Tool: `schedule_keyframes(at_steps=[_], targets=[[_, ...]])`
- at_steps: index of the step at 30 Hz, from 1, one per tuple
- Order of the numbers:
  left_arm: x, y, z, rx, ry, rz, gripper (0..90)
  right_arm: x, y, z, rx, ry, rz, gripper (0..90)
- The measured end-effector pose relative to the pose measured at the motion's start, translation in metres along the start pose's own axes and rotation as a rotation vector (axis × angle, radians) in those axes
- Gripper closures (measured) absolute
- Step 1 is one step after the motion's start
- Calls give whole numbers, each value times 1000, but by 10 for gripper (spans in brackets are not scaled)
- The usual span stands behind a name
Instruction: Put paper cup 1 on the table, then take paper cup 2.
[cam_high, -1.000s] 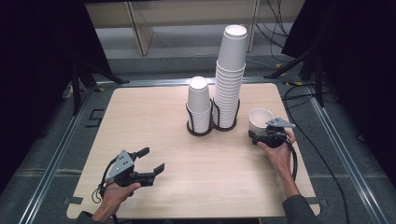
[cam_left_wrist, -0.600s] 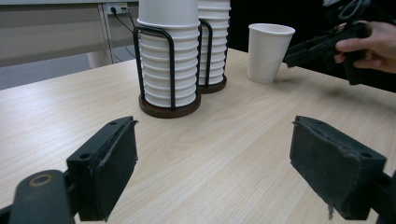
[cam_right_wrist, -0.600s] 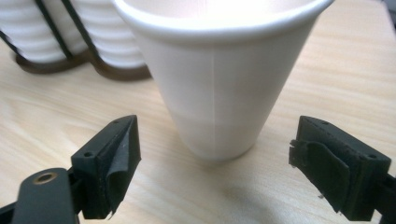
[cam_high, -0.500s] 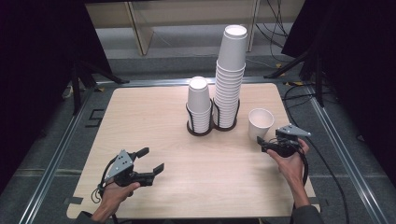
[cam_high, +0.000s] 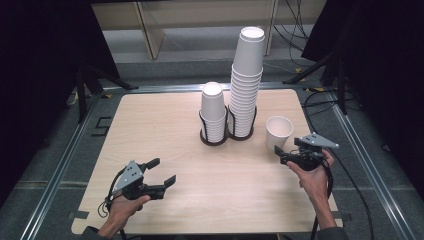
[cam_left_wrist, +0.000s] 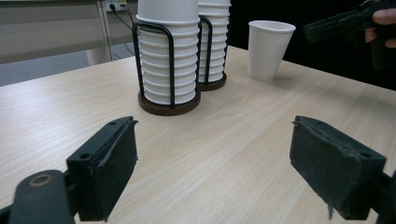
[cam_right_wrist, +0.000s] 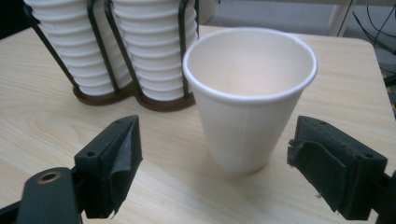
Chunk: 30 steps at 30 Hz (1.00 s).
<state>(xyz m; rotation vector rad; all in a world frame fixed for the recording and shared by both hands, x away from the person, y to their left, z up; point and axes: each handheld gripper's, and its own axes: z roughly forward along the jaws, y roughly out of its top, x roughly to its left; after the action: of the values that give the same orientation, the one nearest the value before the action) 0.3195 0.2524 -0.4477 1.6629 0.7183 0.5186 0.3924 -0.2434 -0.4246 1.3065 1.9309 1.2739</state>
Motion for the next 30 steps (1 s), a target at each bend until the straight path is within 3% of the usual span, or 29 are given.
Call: schedule_keyframes(at_steps=[1,3,4,5,6,8,10,12,14,16,21,26,30], targets=[[0,1,-2,26,12,14,146,1,2,-2,-18,8,-2,169],[0,0,0,14,3,5,146,3,8,-6,-36,12,-18,168],[0,-1,2,7,1,-7,146,8,10,-8,-36,25,23,168],[0,0,0,25,9,8,146,9,13,-8,-41,37,15,167],[0,0,0,34,12,12,146,8,16,-9,-46,24,-29,163],[1,0,0,38,14,20,146,16,22,-10,-59,53,0,161],[1,0,0,37,12,20,146,21,30,-11,-53,60,-15,157],[1,0,1,38,12,18,146,23,37,-7,-74,72,-51,157],[1,-2,2,21,2,-4,146,31,45,-4,-63,84,-42,156],[1,-2,3,20,2,-5,146,34,53,1,-79,98,-75,156],[2,-1,3,19,7,-5,146,48,73,8,-90,139,-71,155],[3,0,1,37,16,9,146,52,92,15,-107,143,-66,153],[2,-2,2,17,8,-9,146,50,112,16,-131,153,-61,153]])
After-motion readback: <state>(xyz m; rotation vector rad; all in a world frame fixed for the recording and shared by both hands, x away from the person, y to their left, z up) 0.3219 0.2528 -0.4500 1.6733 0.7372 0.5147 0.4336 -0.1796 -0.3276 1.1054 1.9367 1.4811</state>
